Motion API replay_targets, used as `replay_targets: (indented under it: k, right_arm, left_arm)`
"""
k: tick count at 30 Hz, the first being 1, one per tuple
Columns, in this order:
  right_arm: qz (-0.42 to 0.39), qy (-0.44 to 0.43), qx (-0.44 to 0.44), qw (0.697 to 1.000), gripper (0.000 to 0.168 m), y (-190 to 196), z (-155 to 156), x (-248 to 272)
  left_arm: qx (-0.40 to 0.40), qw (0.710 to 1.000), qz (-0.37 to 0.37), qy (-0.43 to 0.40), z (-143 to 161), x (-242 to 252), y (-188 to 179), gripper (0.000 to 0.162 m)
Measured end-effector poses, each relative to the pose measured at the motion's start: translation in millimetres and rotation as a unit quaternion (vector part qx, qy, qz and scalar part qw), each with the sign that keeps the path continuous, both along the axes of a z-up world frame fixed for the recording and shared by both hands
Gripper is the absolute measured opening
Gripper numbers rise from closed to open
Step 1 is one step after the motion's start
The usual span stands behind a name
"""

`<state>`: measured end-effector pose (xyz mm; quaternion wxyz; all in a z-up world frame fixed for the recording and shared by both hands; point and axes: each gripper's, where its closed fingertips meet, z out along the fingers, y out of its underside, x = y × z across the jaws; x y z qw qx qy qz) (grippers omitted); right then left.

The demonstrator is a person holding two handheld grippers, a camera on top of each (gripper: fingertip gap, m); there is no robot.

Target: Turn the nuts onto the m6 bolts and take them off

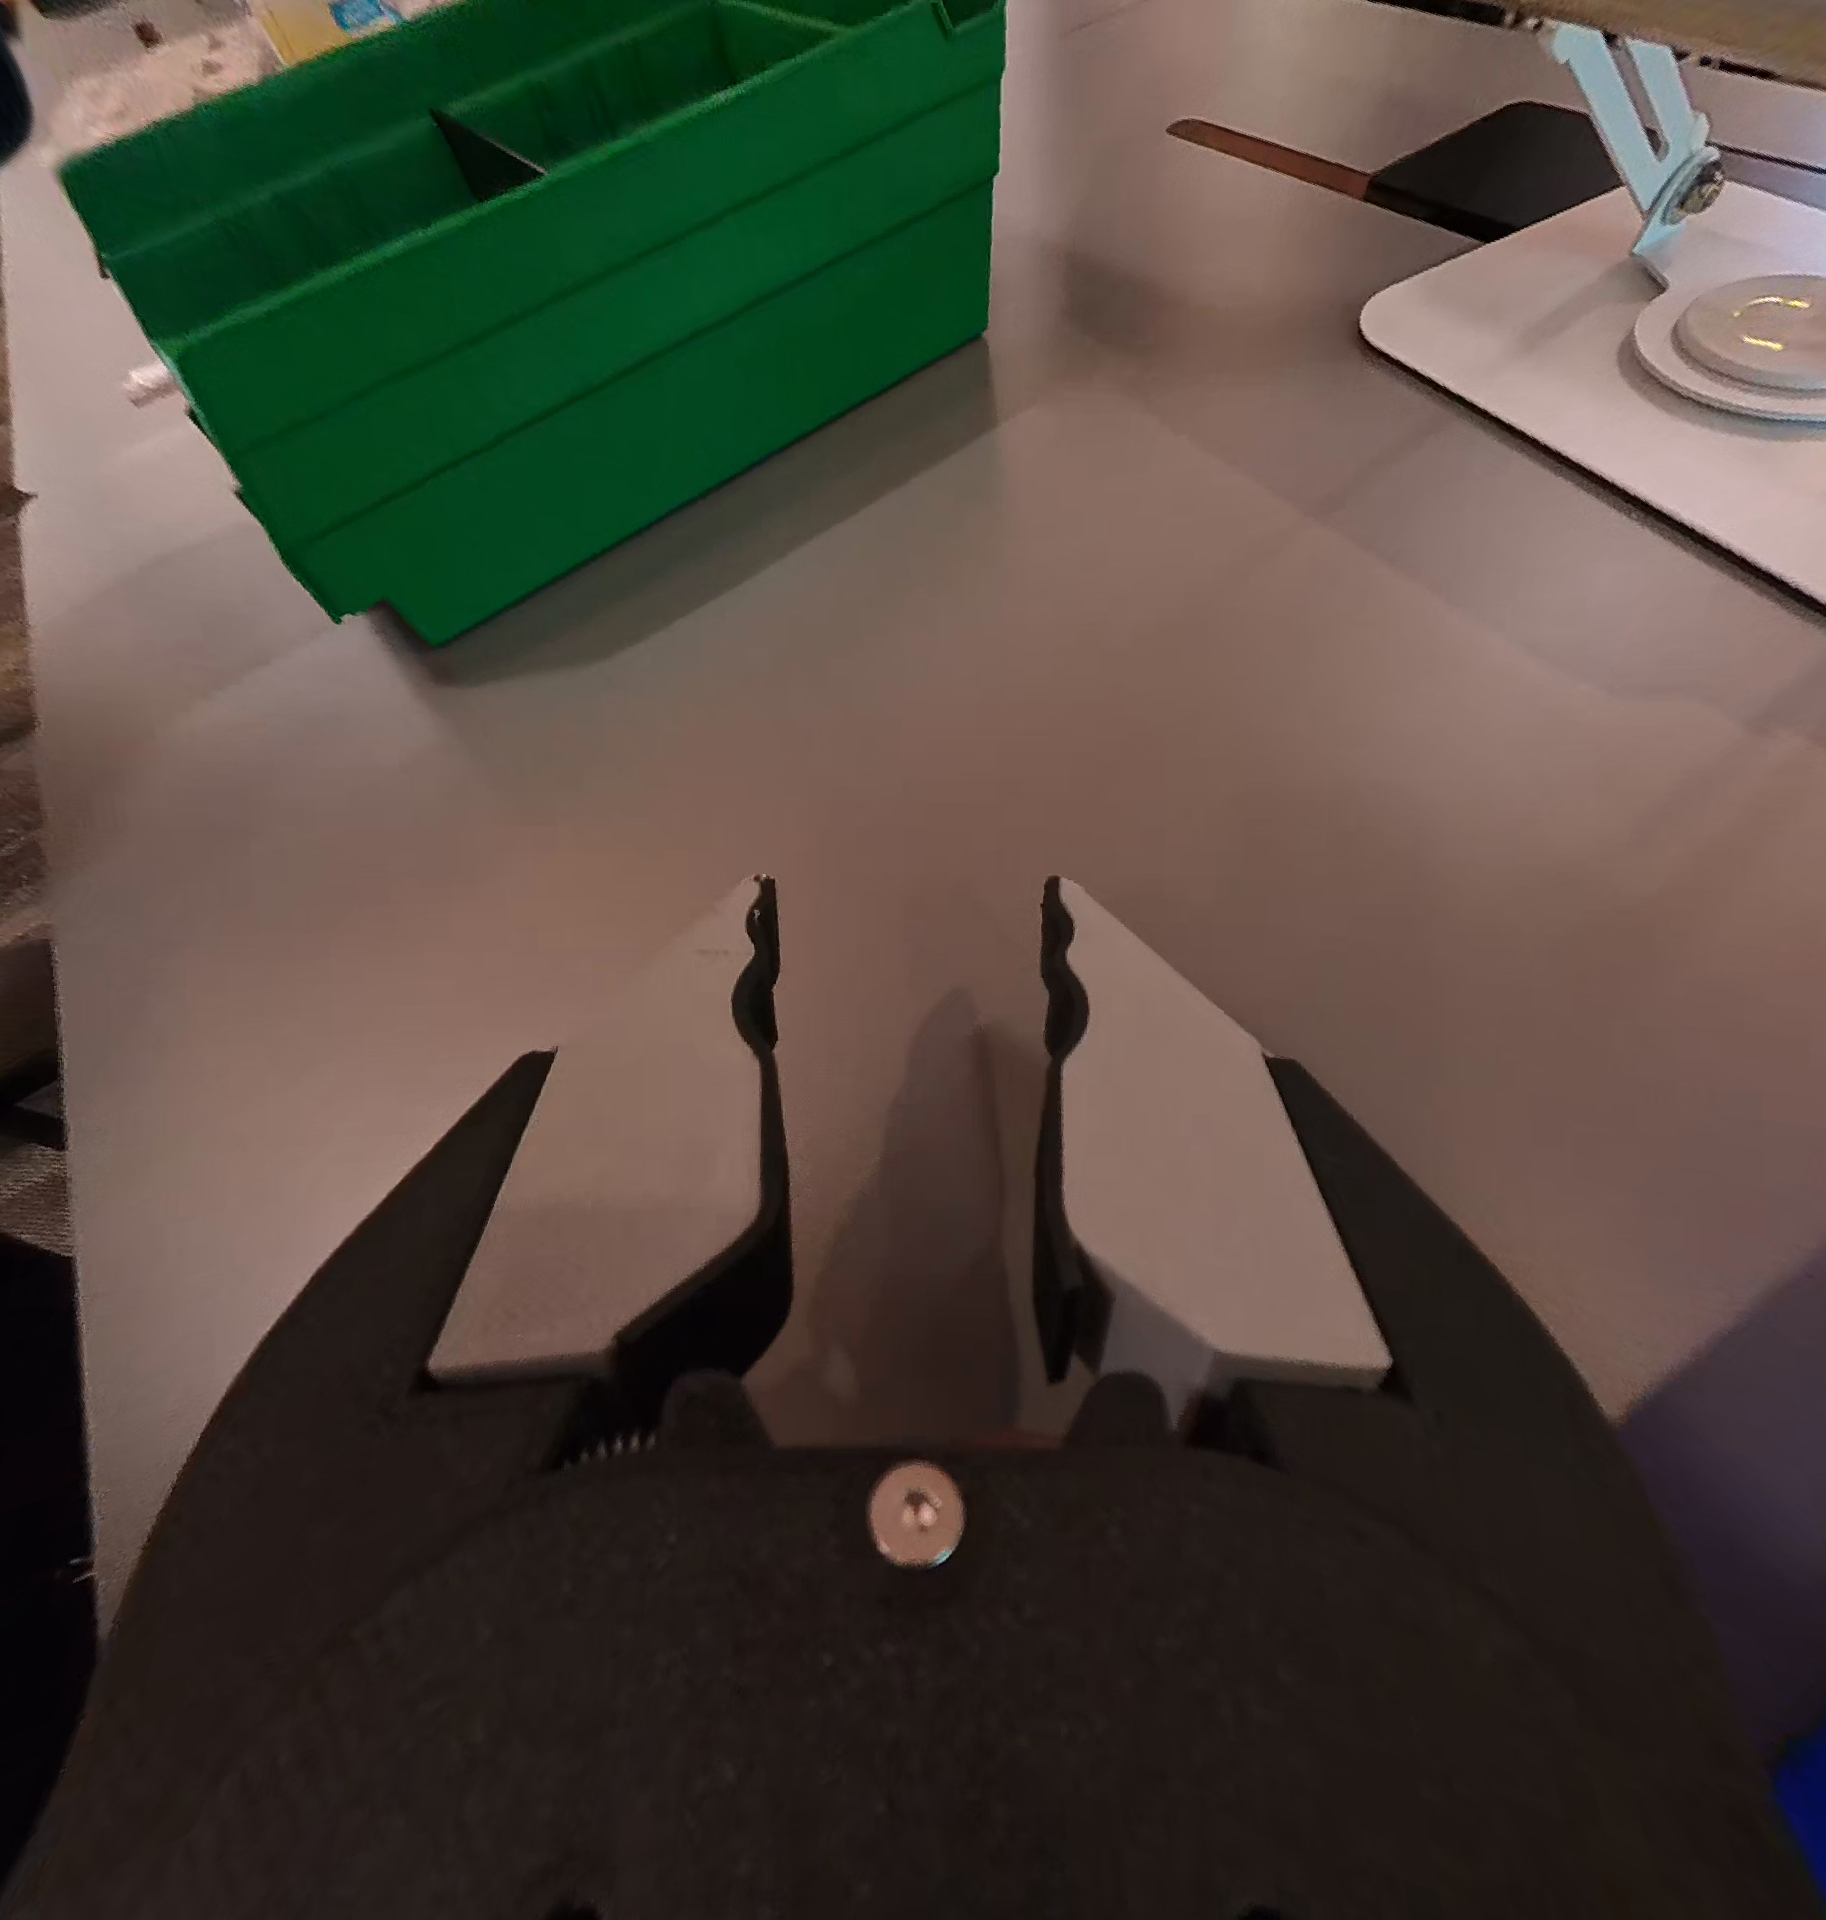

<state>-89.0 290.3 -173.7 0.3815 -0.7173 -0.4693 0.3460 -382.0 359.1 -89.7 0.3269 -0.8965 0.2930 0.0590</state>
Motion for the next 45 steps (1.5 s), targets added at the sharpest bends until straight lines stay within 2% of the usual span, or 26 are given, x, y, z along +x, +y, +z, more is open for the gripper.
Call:
replay_targets:
  k: [1,3,5,7,11,14,16,17,19,22,23,29,33,37,39,42,45]
  right_arm:
    - [0.007,0.011,-0.004,1.000,0.048,-2,4,-1]
    - [0.025,0.039,-0.012,0.999,0.048,-9,13,-5]
    - [0.050,0.074,-0.017,0.996,0.048,-18,26,-10]
    - [0.085,0.121,-0.032,0.988,0.048,-30,43,-16]
    - [0.152,0.229,-0.063,0.959,0.048,-49,88,-26]
    - [0.194,0.283,-0.065,0.937,0.044,-62,111,-23]
    - [0.217,0.304,-0.077,0.924,0.042,-70,119,-19]
    - [0.220,0.310,-0.083,0.921,0.036,-71,121,-18]
    - [0.219,0.314,-0.088,0.920,0.009,-69,121,-15]
    - [0.230,0.323,-0.092,0.913,0.002,-72,123,-8]
    - [0.227,0.316,-0.087,0.917,0.002,-71,121,-7]
    - [0.204,0.298,-0.088,0.928,0.002,-61,112,3]
    - [0.208,0.352,-0.127,0.904,0.002,-56,126,13]
    - [0.195,0.295,-0.106,0.929,0.002,-56,106,2]
    - [0.192,0.287,-0.101,0.933,0.002,-56,105,1]
    - [0.171,0.256,-0.095,0.947,0.002,-49,95,2]
    - [0.150,0.187,-0.080,0.968,0.002,-43,71,-2]
  left_arm:
    - [0.045,0.998,-0.024,-0.045,25,21,-7,0.003]
    - [0.117,0.979,-0.085,-0.140,67,74,-29,0.003]
    - [0.168,0.953,-0.140,-0.210,92,126,-56,0.003]
    - [0.196,0.927,-0.183,-0.262,97,174,-80,0.003]
    - [0.214,0.879,-0.228,-0.361,86,249,-109,0.003]
    - [0.219,0.851,-0.245,-0.410,80,278,-120,0.003]
    - [0.215,0.844,-0.241,-0.429,74,288,-121,0.003]
    - [0.210,0.838,-0.243,-0.441,71,292,-122,0.003]
    - [0.208,0.823,-0.243,-0.470,69,296,-124,0.003]
    - [0.197,0.790,-0.251,-0.523,71,298,-130,0.003]
    - [0.195,0.788,-0.249,-0.528,69,297,-129,0.003]
    - [0.179,0.797,-0.249,-0.520,48,290,-131,0.002]
    - [0.165,0.810,-0.249,-0.505,27,287,-132,0.000]
    - [0.118,0.826,-0.249,-0.491,7,293,-131,0.000]
    - [0.093,0.847,-0.250,-0.460,-8,293,-132,0.000]
    - [0.069,0.895,-0.233,-0.373,-37,283,-126,0.017]
    - [0.095,0.930,-0.216,-0.282,-52,270,-118,0.025]
